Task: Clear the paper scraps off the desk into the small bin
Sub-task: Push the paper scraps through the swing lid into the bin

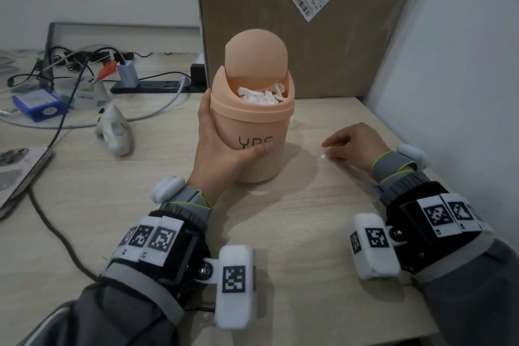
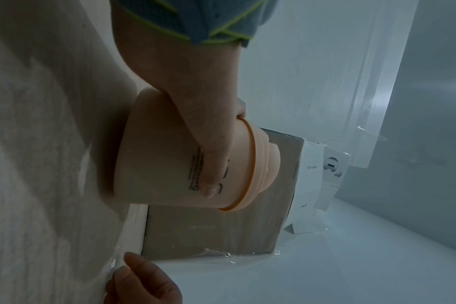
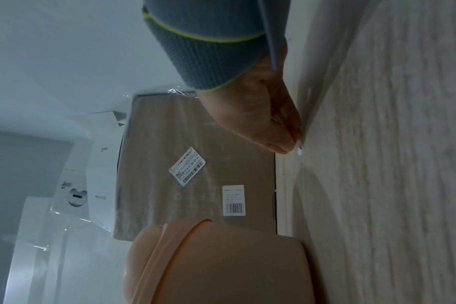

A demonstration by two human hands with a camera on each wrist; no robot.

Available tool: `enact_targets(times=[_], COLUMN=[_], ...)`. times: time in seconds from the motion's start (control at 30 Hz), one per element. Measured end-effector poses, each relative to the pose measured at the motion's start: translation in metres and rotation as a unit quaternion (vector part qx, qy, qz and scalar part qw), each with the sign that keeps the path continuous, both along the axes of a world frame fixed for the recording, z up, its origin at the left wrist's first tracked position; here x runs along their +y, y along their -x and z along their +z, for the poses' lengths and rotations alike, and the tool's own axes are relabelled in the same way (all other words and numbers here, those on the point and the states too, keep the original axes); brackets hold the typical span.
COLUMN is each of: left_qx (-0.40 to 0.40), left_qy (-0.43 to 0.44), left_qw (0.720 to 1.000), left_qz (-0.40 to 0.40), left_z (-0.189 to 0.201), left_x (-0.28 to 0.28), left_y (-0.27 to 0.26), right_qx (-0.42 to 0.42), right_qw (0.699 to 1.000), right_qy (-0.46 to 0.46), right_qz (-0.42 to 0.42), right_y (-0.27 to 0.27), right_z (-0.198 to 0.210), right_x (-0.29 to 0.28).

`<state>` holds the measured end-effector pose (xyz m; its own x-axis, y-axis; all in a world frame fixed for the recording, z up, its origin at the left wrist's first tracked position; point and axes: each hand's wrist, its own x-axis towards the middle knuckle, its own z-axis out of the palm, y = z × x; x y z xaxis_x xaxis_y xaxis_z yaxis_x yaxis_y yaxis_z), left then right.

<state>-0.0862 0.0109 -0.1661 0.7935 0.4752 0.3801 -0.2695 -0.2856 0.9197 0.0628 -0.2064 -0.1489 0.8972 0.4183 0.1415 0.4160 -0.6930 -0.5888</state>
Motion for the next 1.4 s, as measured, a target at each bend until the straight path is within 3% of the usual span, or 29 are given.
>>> enact_targets(times=[0.47, 0.67, 0.87, 1.17, 1.4], left_qx=[0.007, 0.007, 0.012, 0.010, 0.009], left_qy=[-0.003, -0.002, -0.004, -0.009, -0.002], left_qw=[1.000, 1.000, 1.000, 1.000, 1.000], left_qz=[0.002, 0.000, 0.002, 0.006, 0.001], left_z=[0.004, 0.004, 0.004, 0.003, 0.002], left_x=[-0.002, -0.001, -0.001, 0.000, 0.000], left_y=[0.002, 0.002, 0.002, 0.001, 0.001], right_qx=[-0.053, -0.007, 0.036, -0.065, -0.082], right_qw=[0.992, 0.997, 0.989, 0.998, 0.994], right_qy=[0.117, -0.074, -0.143, 0.004, 0.073], right_qz=[0.018, -0.035, -0.031, 0.000, 0.021], right_y=[0.004, 0.006, 0.002, 0.001, 0.001], right_z=[-0.001, -0.002, -0.006, -0.007, -0.006], right_x=[0.009, 0.009, 0.009, 0.009, 0.021])
